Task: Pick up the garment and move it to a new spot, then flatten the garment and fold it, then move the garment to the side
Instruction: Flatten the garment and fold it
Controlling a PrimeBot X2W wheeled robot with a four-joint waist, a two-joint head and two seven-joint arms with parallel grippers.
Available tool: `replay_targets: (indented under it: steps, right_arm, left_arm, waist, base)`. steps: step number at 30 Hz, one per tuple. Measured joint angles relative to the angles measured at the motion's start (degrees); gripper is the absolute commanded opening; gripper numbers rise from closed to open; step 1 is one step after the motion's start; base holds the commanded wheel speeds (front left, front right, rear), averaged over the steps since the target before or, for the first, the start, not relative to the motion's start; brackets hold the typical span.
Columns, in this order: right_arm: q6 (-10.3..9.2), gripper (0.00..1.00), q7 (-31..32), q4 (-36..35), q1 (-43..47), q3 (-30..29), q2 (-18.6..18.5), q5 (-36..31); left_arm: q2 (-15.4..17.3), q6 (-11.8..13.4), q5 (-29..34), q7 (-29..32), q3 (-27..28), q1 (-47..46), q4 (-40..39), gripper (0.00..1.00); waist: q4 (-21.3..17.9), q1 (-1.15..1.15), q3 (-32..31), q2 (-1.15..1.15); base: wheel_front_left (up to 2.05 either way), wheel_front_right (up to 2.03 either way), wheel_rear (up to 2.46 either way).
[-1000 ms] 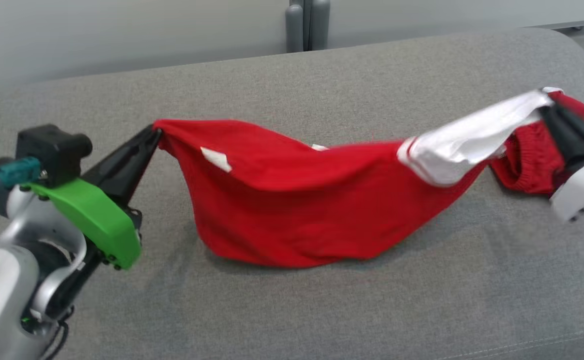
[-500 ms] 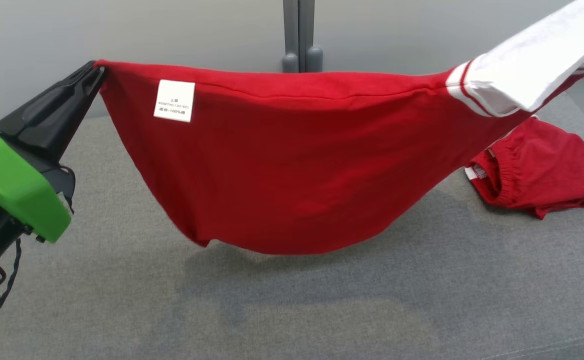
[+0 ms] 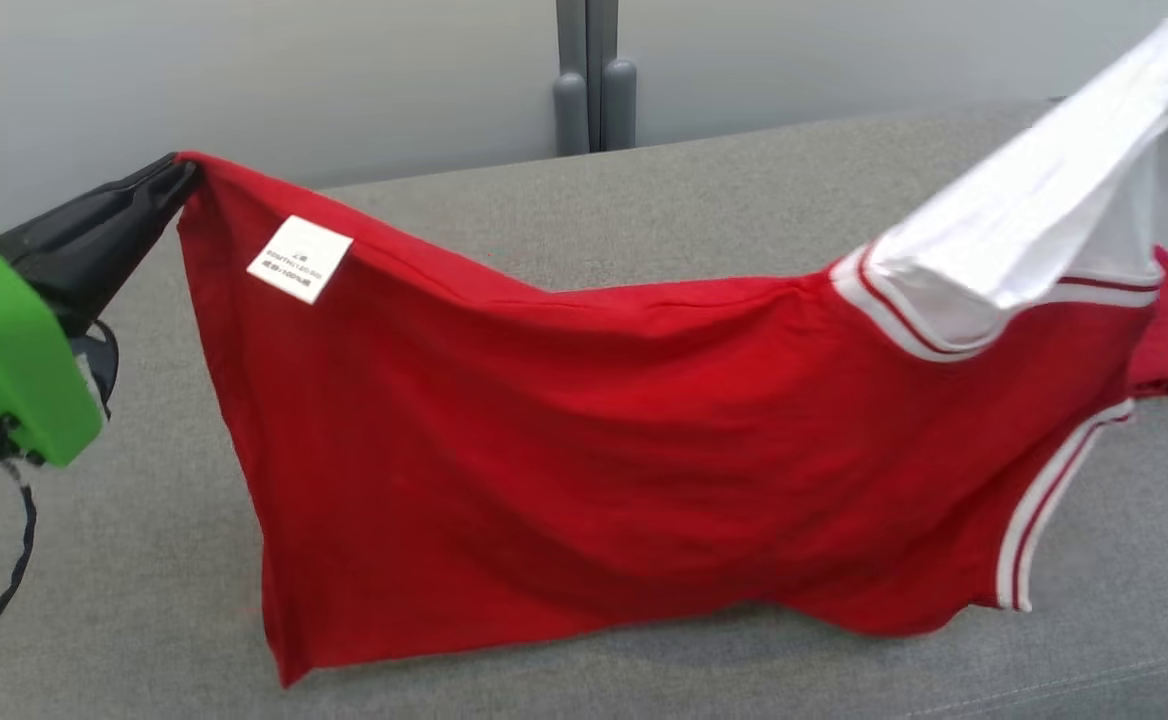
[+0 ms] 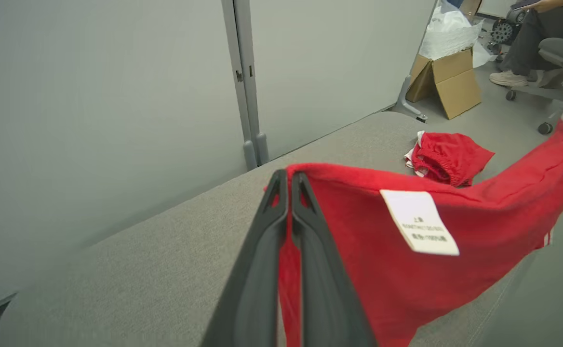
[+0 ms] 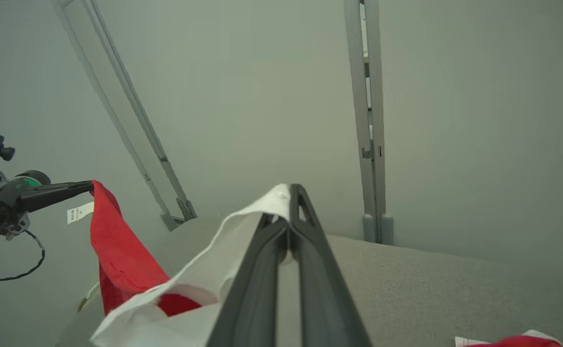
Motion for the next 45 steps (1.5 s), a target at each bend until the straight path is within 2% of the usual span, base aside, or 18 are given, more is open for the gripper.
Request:
replay_targets:
  steps: [2, 4, 6, 9, 11, 13, 15, 17, 19, 21, 23, 25, 28, 31, 35, 40, 42, 45]
  right_arm:
    - [-1.47, 0.0, 0.2, 3.5, -2.1, 3.2, 2.9, -0.4]
    - [-4.25, 0.0, -1.5, 8.2, -6.8, 5.7, 7.0, -3.6]
    - [-8.02, 0.0, -4.9, 13.8, -13.4, 7.7, 10.7, -11.4]
    - [-12.16, 0.0, -9.5, 18.5, -21.7, 12.5, 14.3, -24.3]
    - [-13.82, 0.0, -14.4, 20.0, -27.5, 10.6, 21.0, -26.2]
    - [-12.3, 0.0, -17.5, 20.3, -33.2, 11.9, 24.3, -28.5]
    - [-11.69, 0.0, -20.2, 20.2, -38.1, 12.3, 26.4, -28.7]
    - [-11.23, 0.0, -23.0, 19.8, -40.7, 12.6, 26.5, -29.9]
    - [-11.06, 0.0, -24.8, 19.9, -40.8, 13.2, 25.7, -31.0]
    - [-10.65, 0.0, -26.0, 20.9, -36.2, 15.2, 25.7, -30.4]
    - [-9.87, 0.0, -26.4, 22.7, -28.7, 17.2, 26.8, -28.5]
    - [-10.17, 0.0, -26.5, 24.9, -18.5, 17.1, 27.7, -27.3]
    - [-9.11, 0.0, -29.5, 28.9, -6.1, 17.5, 25.9, -27.4]
    - [-6.9, 0.0, -32.9, 31.6, -1.3, 18.7, 25.7, -27.9]
    - [-4.6, 0.0, -35.1, 32.8, -0.7, 19.6, 24.7, -28.6]
    - [-0.86, 0.0, -35.5, 33.8, 1.6, 21.3, 21.2, -28.9]
    - [1.48, 0.0, -35.0, 33.2, 3.3, 22.7, 18.8, -29.1]
    - [2.0, 0.0, -33.0, 32.0, 4.5, 23.8, 16.0, -29.2]
  left_arm:
    - [-1.4, 0.2, 0.5, 0.9, -2.2, -2.2, 4.9, 0.0]
    - [-3.7, 1.2, 1.7, 1.7, -4.6, -4.9, 10.9, 0.0]
    - [-2.9, 1.2, 9.0, 3.8, -10.0, -6.7, 17.8, 0.0]
    - [-2.7, 1.4, 24.0, -0.1, -14.0, -10.8, 23.7, 0.0]
    - [-8.5, 1.5, 28.0, -7.8, -12.2, -18.5, 23.4, 0.0]
    - [-15.3, 1.4, 28.9, -13.9, -11.7, -25.8, 20.8, 0.0]
    - [-17.8, 0.2, 31.1, -18.4, -12.2, -29.9, 18.2, 0.0]
    - [-19.1, -0.1, 30.7, -22.5, -11.2, -31.0, 18.0, 0.0]
    - [-19.3, -1.2, 29.9, -25.6, -11.4, -29.7, 18.9, 0.0]
    - [-19.1, -2.3, 29.4, -29.2, -12.6, -22.0, 20.8, 0.0]
    - [-17.5, -2.3, 28.9, -30.9, -13.8, -12.9, 23.3, 0.0]
    - [-16.7, -2.9, 28.7, -32.6, -16.5, -4.4, 26.8, 0.0]
    - [-15.8, -4.0, 29.6, -36.5, -18.8, 3.4, 31.6, 0.0]
    - [-15.1, -3.4, 29.3, -40.9, -16.2, 5.8, 36.4, 0.0]
    - [-15.5, -3.1, 28.6, -44.8, -14.4, 6.1, 38.8, 0.0]
    - [-17.5, -3.7, 27.8, -49.5, -13.5, 6.1, 40.2, 0.0]
    - [-17.6, -4.5, 27.8, -51.4, -13.7, 6.1, 40.7, 0.0]
    - [-17.1, -5.2, 27.8, -52.4, -14.0, 6.7, 40.8, 0.0]
  waist:
    - [0.3, 0.0, 1.3, 0.0]
    - [0.7, 0.0, 2.6, 0.0]
    - [1.2, 0.0, 4.0, 0.0]
    - [2.0, 0.0, 6.1, 0.0]
    - [2.7, 0.0, 7.5, 0.0]
    - [3.4, 0.0, 9.0, 0.0]
    - [4.0, 0.0, 10.4, 0.0]
    - [4.5, 0.0, 12.0, 0.0]
    - [4.9, 0.0, 13.6, 0.0]
    - [5.3, 0.0, 15.9, 0.0]
    - [5.3, 0.0, 17.6, 0.0]
    - [5.3, 0.02, 19.1, 0.0]
    - [5.1, 0.01, 21.4, 0.0]
    - [4.6, 0.02, 23.0, 0.0]
    - [3.8, 0.01, 23.3, 0.0]
    - [3.4, 0.01, 21.8, 0.0]
    - [3.6, 0.01, 20.3, 0.0]
    - [3.9, 0.0, 18.6, 0.0]
  base:
    - [0.0, 0.0, 0.0]
    - [0.0, 0.0, 0.0]
    - [0.0, 0.0, 0.0]
    - [0.0, 0.0, 0.0]
    - [0.0, 0.0, 0.0]
    - [0.0, 0.0, 0.0]
    - [0.0, 0.0, 0.0]
    - [0.0, 0.0, 0.0]
    - [0.0, 0.0, 0.0]
    - [0.0, 0.0, 0.0]
    - [0.0, 0.0, 0.0]
    - [0.0, 0.0, 0.0]
    - [0.0, 0.0, 0.0]
    - [0.0, 0.0, 0.0]
    - [0.0, 0.0, 0.0]
    - [0.0, 0.0, 0.0]
    - [0.0, 0.0, 0.0]
    - [0.0, 0.0, 0.0]
